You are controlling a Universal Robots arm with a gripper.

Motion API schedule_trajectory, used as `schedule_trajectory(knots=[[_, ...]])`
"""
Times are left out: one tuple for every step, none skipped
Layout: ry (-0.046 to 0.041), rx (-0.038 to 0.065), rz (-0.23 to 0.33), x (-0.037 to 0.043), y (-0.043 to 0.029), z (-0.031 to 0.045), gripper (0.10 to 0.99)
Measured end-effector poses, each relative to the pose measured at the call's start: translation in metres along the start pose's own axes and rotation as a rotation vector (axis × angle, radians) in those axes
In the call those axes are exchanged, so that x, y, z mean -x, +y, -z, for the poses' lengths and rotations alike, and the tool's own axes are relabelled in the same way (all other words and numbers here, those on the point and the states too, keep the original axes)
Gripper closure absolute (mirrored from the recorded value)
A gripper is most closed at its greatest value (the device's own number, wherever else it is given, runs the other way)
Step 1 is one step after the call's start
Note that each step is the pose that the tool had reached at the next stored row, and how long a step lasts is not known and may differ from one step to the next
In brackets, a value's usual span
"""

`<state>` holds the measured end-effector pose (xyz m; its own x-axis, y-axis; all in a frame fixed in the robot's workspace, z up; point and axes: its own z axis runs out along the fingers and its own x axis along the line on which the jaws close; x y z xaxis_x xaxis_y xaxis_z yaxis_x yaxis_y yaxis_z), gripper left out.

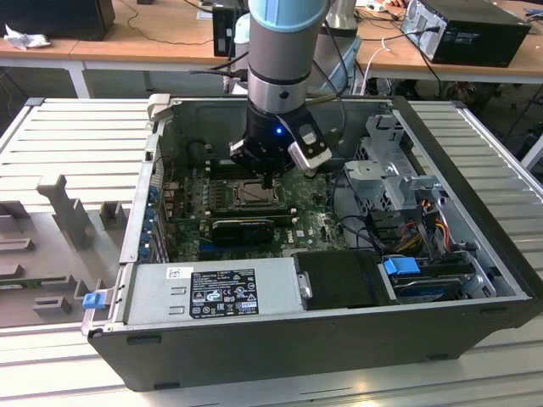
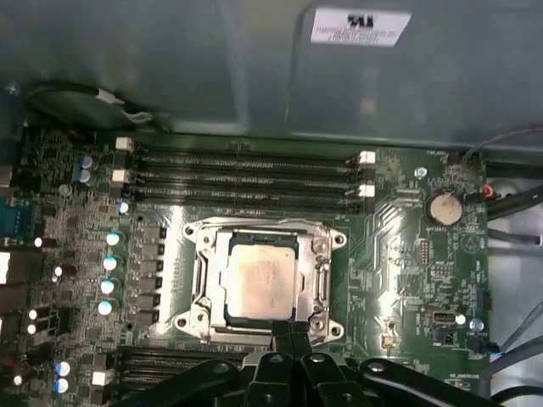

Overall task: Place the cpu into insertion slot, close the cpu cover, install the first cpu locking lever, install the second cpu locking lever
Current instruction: 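Install the second cpu locking lever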

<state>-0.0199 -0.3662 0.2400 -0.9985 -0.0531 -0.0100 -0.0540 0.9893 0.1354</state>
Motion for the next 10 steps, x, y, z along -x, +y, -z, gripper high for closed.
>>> schedule_trajectory(knots=[[0.0034, 0.0, 0.009, -0.0003, -0.0043, -0.0029, 0.98], [0.0041, 0.0, 0.011, -0.0005, -0.0068, -0.0039, 0.98], [0.0042, 0.001, 0.012, -0.0014, -0.0101, -0.0042, 0.98], [0.0042, 0.002, 0.012, -0.0023, -0.0117, -0.0042, 0.98], [0.0042, 0.003, 0.012, -0.004, -0.0142, -0.0042, 0.98], [0.004, 0.005, 0.012, -0.0117, -0.0151, -0.0044, 0.98], [0.0041, 0.006, 0.012, -0.0174, -0.0151, -0.0046, 0.98], [0.0039, 0.007, 0.012, -0.0218, -0.0149, -0.0052, 0.98], [0.0039, 0.008, 0.012, -0.0255, -0.0148, -0.0063, 0.98], [0.0038, 0.008, 0.012, -0.0269, -0.0149, -0.0073, 0.98]])
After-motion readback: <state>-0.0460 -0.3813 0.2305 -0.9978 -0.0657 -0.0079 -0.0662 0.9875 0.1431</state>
